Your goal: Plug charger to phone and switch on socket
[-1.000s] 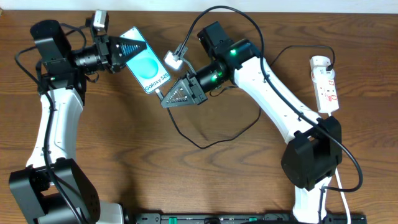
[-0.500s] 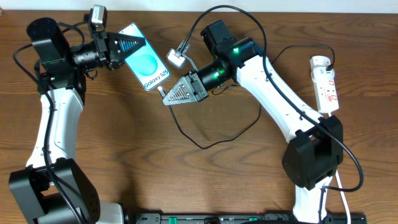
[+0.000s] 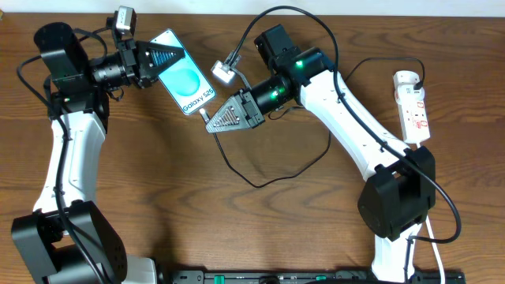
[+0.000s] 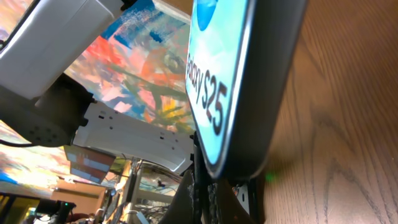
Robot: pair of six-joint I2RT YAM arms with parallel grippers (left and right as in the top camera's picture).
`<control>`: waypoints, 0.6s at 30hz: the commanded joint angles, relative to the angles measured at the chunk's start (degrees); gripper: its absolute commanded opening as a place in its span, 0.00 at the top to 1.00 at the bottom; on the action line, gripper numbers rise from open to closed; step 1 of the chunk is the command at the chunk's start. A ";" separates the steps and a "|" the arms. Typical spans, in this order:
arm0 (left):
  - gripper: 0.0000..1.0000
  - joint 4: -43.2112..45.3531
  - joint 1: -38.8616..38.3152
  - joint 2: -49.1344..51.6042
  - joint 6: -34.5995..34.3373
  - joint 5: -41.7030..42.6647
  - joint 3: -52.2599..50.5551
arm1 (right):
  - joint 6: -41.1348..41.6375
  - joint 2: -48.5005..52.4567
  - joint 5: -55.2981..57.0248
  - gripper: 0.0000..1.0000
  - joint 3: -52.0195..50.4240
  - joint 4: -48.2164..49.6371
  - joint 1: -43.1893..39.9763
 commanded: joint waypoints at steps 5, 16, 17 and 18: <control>0.93 0.63 0.13 -0.39 1.40 1.60 0.74 | 0.35 -0.24 -1.88 0.99 0.87 0.13 -0.31; 0.92 4.24 0.15 -0.39 1.38 1.60 0.74 | 0.35 -0.24 -1.46 0.99 0.87 0.13 -0.37; 0.93 4.22 0.13 -0.39 1.38 1.60 0.74 | 0.35 -0.24 -1.44 0.99 0.87 0.15 -0.37; 0.93 4.22 0.15 -0.39 1.36 1.60 0.74 | 0.37 -0.24 -1.20 0.99 0.87 0.17 -0.37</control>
